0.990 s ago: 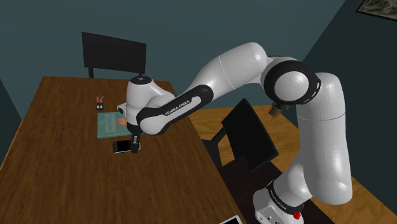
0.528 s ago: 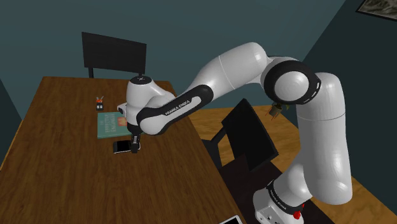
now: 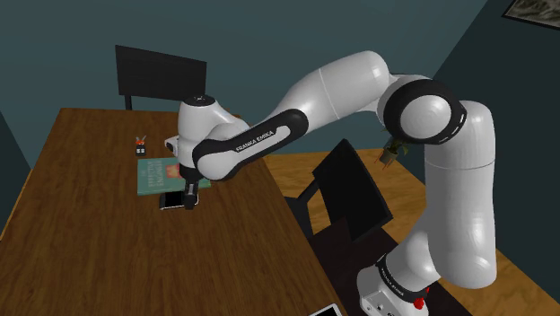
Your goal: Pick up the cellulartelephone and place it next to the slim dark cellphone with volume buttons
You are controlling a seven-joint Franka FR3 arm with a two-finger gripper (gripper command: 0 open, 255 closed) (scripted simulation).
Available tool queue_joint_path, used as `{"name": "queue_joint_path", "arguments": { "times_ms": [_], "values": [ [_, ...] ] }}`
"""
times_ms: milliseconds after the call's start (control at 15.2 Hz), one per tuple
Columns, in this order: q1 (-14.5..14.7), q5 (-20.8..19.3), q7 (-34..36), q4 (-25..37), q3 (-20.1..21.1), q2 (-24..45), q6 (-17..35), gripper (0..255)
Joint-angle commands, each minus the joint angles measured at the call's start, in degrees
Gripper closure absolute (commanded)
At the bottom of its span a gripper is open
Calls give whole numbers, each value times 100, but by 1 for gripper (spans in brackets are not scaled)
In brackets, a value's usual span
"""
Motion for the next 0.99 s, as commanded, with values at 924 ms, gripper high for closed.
{"name": "queue_joint_path", "arguments": {
  "times_ms": [924],
  "values": [
    [39,285,317,-1507,326,-1450,82,255]
  ]
}}
